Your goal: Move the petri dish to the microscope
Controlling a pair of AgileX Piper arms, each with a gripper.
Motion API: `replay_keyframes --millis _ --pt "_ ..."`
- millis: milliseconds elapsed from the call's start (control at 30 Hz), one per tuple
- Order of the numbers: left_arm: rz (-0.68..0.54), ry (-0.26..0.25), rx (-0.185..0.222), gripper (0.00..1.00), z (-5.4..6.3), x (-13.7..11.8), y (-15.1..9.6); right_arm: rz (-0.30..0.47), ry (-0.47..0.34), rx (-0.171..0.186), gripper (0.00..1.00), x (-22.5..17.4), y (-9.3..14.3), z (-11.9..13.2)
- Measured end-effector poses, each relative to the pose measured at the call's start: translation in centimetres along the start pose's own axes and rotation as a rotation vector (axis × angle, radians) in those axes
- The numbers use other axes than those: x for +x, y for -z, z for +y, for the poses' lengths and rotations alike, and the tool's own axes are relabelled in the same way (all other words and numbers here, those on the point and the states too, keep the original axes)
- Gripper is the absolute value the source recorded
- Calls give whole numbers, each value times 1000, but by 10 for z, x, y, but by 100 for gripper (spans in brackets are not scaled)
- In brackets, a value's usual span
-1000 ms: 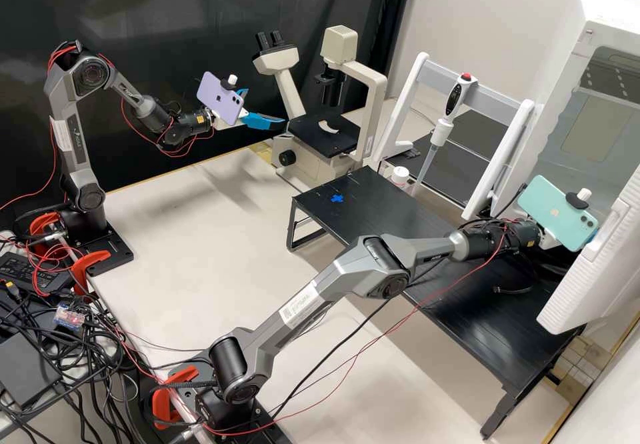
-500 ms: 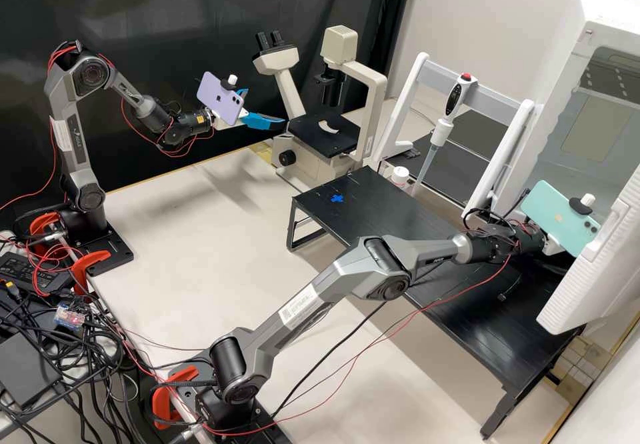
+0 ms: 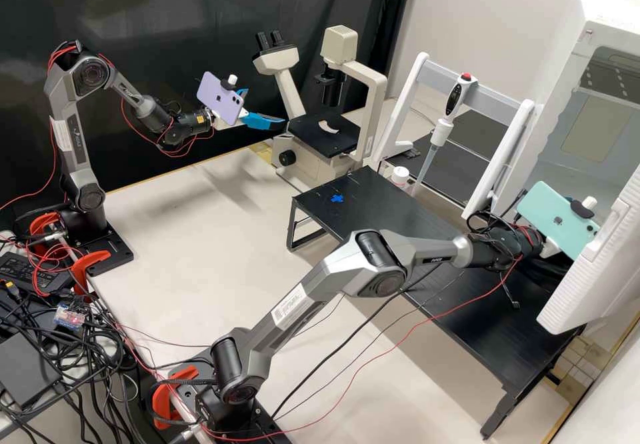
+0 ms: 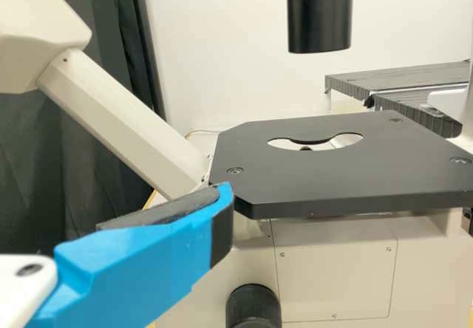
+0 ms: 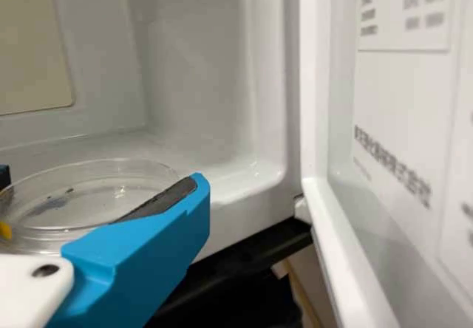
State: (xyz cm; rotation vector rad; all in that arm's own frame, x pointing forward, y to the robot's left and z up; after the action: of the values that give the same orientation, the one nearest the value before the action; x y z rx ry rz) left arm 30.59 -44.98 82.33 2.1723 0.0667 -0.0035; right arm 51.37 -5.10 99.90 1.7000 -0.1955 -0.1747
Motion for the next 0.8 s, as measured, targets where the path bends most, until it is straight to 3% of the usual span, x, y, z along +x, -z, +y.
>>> replay_keyframes --millis 567,633,800 --pt "0 0 0 100 0 0 0 -44 121 -14 0 -99 -1 -7" --pt "0 0 0 100 0 0 0 -59 133 -38 0 -118 -4 -8" --pt "0 0 0 100 0 0 0 -73 185 -48 0 -156 -11 -23"
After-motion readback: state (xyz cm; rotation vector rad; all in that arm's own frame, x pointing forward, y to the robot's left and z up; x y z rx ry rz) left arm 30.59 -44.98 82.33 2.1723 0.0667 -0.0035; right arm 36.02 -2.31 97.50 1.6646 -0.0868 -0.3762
